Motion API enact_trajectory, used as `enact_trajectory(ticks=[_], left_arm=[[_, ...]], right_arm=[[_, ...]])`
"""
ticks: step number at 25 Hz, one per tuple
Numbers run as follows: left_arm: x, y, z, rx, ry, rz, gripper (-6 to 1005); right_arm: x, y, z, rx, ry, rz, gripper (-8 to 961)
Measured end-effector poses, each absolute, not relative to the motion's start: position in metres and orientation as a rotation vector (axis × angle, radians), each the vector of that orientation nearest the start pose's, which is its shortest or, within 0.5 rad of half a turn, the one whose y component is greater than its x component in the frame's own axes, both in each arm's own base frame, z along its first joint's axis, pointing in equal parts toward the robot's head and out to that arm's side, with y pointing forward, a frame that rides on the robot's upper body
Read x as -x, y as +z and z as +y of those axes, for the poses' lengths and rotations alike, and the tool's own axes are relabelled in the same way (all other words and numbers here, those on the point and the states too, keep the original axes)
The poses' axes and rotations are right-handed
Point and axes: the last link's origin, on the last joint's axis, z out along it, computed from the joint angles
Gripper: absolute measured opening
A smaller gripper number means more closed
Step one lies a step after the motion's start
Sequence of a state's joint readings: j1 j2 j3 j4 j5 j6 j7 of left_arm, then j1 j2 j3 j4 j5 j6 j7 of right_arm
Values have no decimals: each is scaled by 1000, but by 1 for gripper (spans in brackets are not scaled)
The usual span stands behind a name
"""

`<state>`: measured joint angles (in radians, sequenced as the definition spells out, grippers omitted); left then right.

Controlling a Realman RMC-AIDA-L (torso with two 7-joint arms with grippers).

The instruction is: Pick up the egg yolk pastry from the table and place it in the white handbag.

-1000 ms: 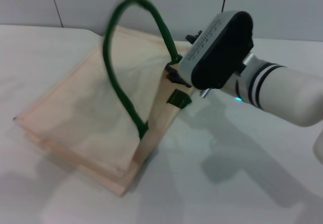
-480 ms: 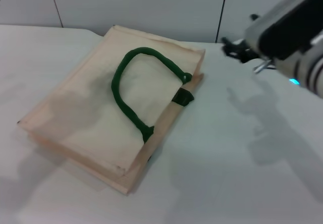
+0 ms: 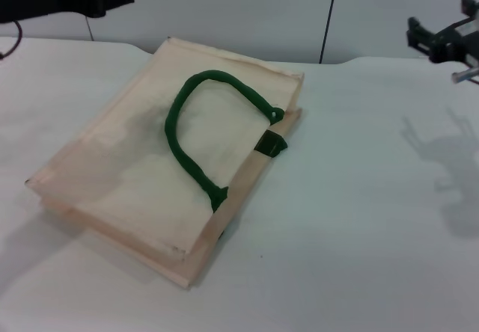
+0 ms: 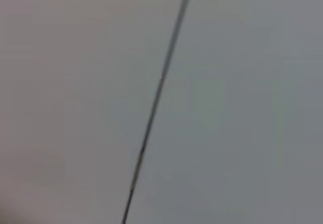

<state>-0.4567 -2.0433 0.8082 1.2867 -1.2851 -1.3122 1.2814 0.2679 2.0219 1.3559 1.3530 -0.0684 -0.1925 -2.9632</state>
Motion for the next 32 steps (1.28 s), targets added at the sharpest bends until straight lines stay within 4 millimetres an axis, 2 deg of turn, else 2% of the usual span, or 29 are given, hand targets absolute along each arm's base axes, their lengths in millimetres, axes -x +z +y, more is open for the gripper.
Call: enact_trajectory(ticks=[5, 10, 20, 23, 28, 32], left_arm=[[218, 119, 386, 2255, -739, -445, 430], [232, 107, 386, 2186, -832, -333, 426], [237, 97, 395, 2074, -958, -276, 428], [236, 96, 397, 2029, -991, -206, 428], [244, 97, 399, 1942, -1053, -279, 429], [245, 96, 401, 1947, -1037, -296, 431]], right_arm=[[-219, 25, 396, 1817, 371, 537, 836], [-241, 21, 395, 1798, 416, 569, 836], [-253, 10, 394, 1820, 527, 463, 836], [-253, 7, 396, 1830, 535, 458, 836], [-250, 5, 396, 1843, 545, 442, 836], [-252, 4, 394, 1842, 545, 444, 836]])
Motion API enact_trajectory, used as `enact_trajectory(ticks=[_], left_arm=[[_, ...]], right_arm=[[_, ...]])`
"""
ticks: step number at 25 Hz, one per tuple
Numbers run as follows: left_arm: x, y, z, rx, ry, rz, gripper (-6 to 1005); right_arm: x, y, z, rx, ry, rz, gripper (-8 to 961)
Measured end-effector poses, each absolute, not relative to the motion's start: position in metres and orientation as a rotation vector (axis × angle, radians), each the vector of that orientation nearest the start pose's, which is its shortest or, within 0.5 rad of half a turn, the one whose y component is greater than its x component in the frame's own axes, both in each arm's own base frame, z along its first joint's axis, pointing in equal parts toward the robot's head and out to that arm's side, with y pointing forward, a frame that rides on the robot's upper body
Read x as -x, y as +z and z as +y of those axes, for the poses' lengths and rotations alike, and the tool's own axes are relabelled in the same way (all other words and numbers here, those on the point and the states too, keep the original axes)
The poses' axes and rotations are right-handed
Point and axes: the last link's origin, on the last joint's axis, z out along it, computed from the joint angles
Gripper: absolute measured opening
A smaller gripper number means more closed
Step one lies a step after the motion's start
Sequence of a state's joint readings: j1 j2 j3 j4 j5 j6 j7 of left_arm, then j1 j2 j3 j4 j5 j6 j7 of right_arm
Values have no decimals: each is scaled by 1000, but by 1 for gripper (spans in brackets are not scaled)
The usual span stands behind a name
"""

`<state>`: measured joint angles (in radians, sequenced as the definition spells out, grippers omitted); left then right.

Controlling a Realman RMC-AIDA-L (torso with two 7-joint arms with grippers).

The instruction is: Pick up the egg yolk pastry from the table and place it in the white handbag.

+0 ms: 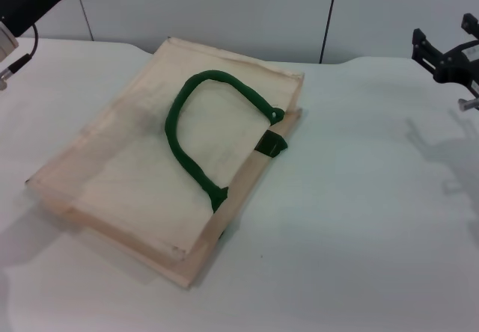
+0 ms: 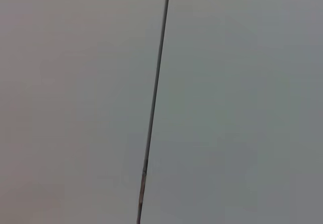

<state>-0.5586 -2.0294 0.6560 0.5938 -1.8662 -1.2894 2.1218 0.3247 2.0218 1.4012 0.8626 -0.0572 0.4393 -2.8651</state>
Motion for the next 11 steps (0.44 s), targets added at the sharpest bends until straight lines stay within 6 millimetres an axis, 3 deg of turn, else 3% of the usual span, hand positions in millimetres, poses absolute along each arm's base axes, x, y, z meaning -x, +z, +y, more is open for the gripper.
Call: enact_trajectory(ticks=[11], left_arm=[[256, 104, 396, 1845, -1037, -313, 421]], right_arm=[[-255, 8, 394, 1825, 548, 456, 836]])
